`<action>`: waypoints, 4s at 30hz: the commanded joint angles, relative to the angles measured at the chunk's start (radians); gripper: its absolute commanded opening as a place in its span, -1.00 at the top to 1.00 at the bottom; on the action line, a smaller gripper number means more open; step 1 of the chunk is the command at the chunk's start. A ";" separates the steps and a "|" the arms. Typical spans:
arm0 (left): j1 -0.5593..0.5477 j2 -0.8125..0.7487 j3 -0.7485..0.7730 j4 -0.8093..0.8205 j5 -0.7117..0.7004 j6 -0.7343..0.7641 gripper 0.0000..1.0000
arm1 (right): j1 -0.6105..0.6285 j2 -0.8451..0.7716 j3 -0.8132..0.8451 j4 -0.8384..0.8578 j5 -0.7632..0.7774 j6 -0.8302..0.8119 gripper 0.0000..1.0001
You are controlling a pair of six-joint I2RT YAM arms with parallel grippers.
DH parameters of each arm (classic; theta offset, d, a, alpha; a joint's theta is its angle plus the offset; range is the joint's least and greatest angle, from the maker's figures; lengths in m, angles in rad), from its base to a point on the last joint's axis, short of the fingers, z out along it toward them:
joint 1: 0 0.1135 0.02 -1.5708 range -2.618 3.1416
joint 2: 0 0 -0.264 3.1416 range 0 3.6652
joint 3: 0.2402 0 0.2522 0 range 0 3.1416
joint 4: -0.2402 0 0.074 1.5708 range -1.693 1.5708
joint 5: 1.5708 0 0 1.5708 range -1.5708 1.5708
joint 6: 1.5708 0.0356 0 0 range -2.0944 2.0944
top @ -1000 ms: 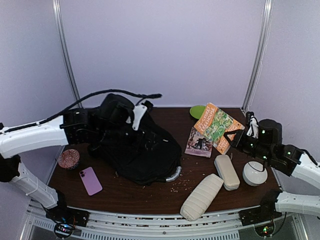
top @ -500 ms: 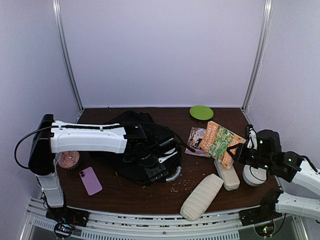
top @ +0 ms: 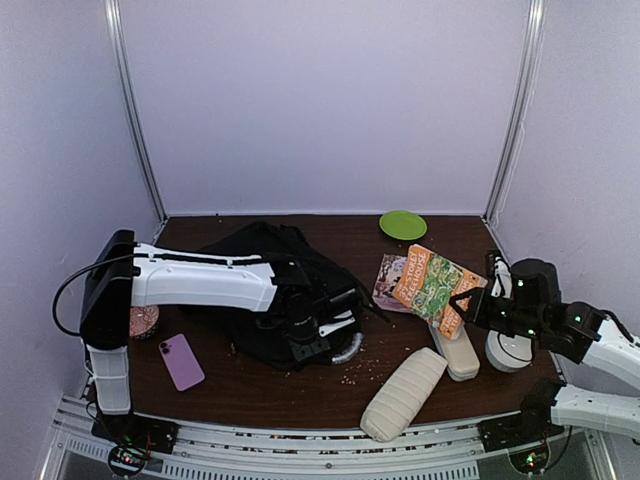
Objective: Pack the student bag
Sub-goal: Place the book in the student bag.
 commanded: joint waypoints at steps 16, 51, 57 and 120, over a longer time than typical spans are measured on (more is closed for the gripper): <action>0.049 -0.108 0.063 0.023 -0.099 -0.047 1.00 | -0.005 0.016 0.115 0.087 -0.082 -0.003 1.00; 0.221 -0.510 -0.126 0.669 0.071 -0.465 1.00 | 0.081 0.461 0.050 0.809 -0.368 0.603 1.00; 0.221 -0.582 -0.236 0.806 0.108 -0.467 1.00 | 0.098 0.589 0.063 0.973 -0.279 0.739 1.00; 0.220 -0.637 -0.454 1.168 0.585 -0.349 1.00 | 0.247 1.607 0.820 1.138 -0.438 0.838 1.00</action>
